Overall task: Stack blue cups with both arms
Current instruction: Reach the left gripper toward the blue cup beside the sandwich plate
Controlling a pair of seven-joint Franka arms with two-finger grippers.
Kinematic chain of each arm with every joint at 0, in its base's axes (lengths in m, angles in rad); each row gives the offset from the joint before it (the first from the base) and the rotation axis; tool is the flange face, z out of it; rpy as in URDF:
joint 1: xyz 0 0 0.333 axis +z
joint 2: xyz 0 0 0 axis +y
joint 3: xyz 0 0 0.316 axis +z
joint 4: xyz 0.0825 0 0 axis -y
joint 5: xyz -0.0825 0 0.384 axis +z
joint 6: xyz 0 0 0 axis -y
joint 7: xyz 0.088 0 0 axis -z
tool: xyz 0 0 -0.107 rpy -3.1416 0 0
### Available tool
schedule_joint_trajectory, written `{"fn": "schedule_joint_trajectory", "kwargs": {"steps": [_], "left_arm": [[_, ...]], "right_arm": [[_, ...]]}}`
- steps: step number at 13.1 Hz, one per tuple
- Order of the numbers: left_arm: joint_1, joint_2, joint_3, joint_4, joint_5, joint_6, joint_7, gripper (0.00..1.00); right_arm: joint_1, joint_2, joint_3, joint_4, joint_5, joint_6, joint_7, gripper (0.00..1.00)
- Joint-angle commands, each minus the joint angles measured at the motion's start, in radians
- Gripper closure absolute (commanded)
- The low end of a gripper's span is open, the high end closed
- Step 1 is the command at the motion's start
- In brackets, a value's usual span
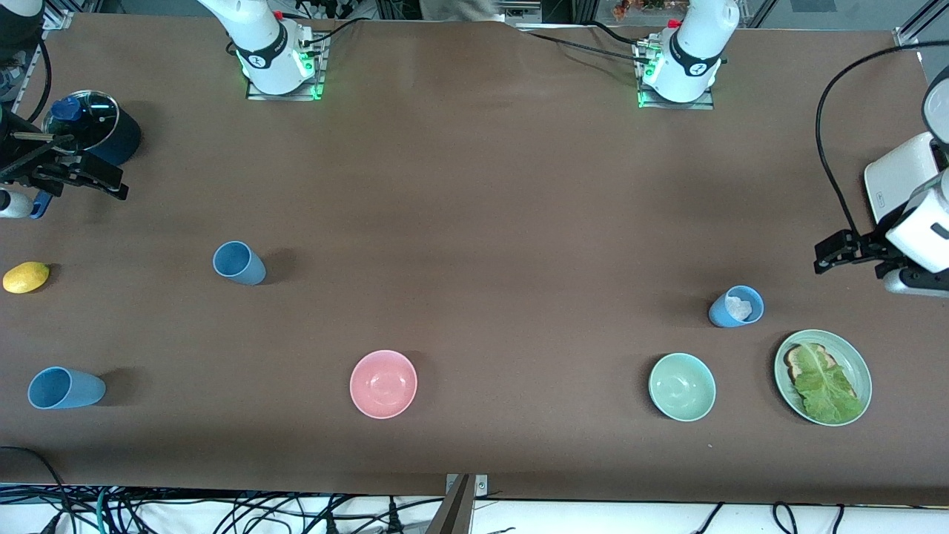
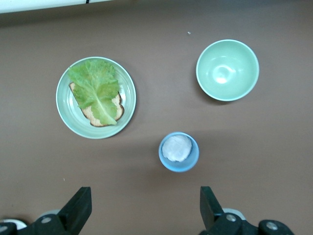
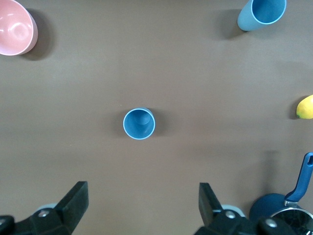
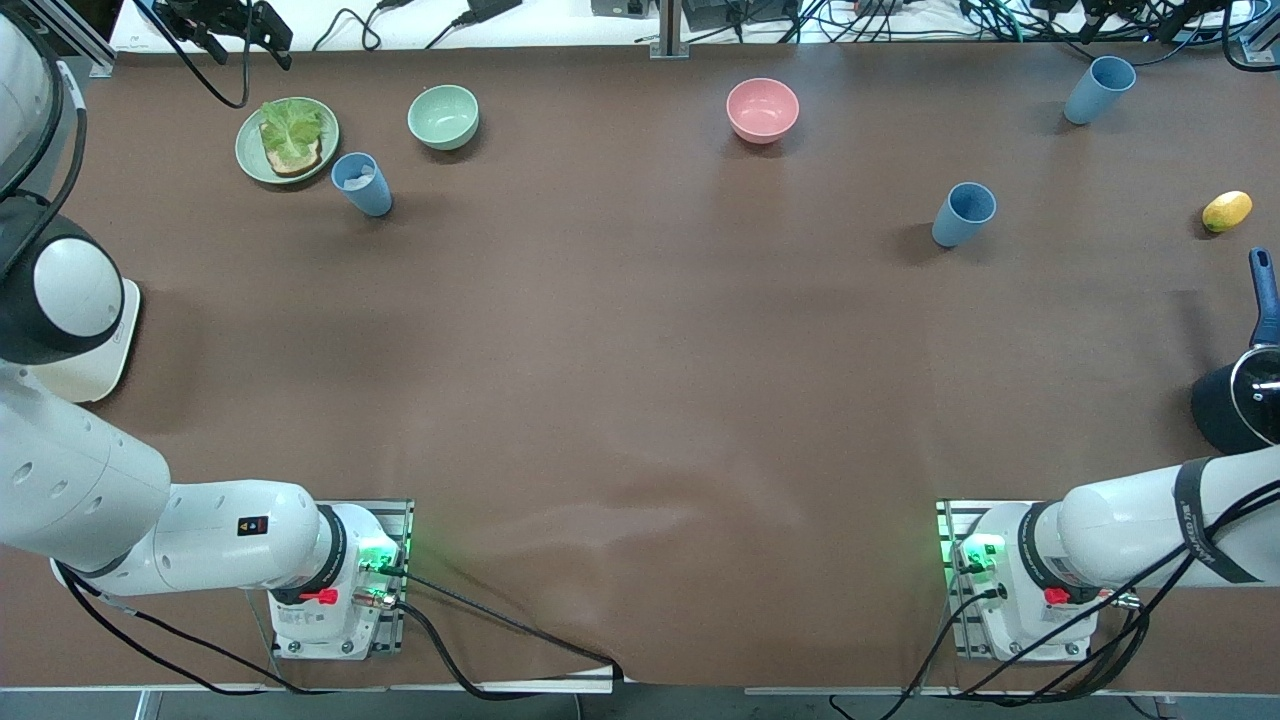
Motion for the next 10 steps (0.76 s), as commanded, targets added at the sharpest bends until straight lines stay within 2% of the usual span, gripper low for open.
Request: {"fn": "schedule_joint_trajectory", "kwargs": {"steps": [1,4,10], "left_arm": [[0.042,0.081,-0.006,0.028,0.008,0.081,0.082,0.02],[0.063,0.137,-0.006,0.023,-0.016,0.152,0.11,0.03],[0.069,0.242,-0.006,0.008,-0.101,0.192,0.076,0.04]], "right_arm": [[0.0,-0.012,-0.002,-0.013,0.009,0.005,0.001,0.0],[0.0,-0.012,-0.002,-0.013,0.008,0.006,0.001,0.0],[0.0,-0.012,-0.001,-0.013,0.009,0.006,0.001,0.0]]}}
